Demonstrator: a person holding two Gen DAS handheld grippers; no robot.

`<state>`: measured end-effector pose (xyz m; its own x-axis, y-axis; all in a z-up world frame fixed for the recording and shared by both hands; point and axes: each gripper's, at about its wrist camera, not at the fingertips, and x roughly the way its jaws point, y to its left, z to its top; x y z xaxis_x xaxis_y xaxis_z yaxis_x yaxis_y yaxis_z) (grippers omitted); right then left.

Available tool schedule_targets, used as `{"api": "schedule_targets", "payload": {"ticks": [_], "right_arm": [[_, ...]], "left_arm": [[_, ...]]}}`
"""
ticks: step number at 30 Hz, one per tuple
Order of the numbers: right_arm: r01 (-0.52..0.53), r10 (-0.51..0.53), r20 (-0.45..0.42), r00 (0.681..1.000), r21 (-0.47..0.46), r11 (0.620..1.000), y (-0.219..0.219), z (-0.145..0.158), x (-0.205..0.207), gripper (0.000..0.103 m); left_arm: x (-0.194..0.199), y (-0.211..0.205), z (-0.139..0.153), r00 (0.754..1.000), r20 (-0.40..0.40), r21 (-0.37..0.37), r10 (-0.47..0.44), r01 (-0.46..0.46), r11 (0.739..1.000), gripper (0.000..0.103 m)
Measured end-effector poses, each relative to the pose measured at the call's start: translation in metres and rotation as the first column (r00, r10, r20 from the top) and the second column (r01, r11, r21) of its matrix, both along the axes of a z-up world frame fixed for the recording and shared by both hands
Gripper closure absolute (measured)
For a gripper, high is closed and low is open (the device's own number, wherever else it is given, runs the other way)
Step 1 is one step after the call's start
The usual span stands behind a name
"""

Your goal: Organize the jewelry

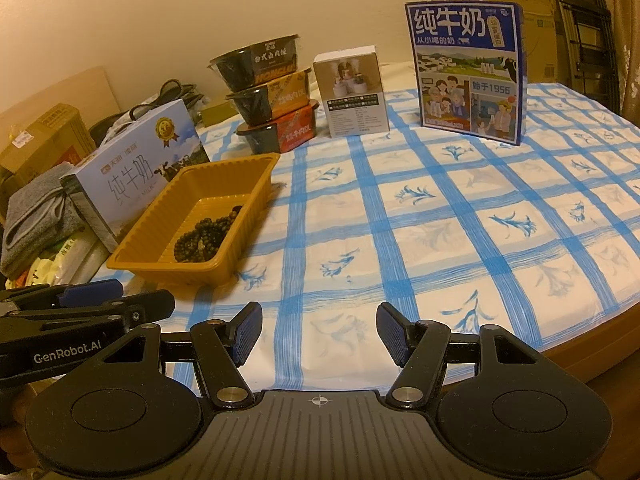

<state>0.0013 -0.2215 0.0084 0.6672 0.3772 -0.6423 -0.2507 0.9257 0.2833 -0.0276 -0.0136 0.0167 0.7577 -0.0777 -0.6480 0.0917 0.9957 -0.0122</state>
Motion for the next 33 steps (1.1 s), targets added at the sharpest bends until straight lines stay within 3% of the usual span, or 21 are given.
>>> {"api": "schedule_targets", "payload": {"ticks": [33], "right_arm": [[0.0,0.0,0.0,1.0,-0.002,1.0,-0.0004,0.0001,0.0002,0.04]], "left_arm": [[0.0022,0.0002,0.0023,1.0,0.006,0.003,0.006,-0.006,1.0,0.043]]}}
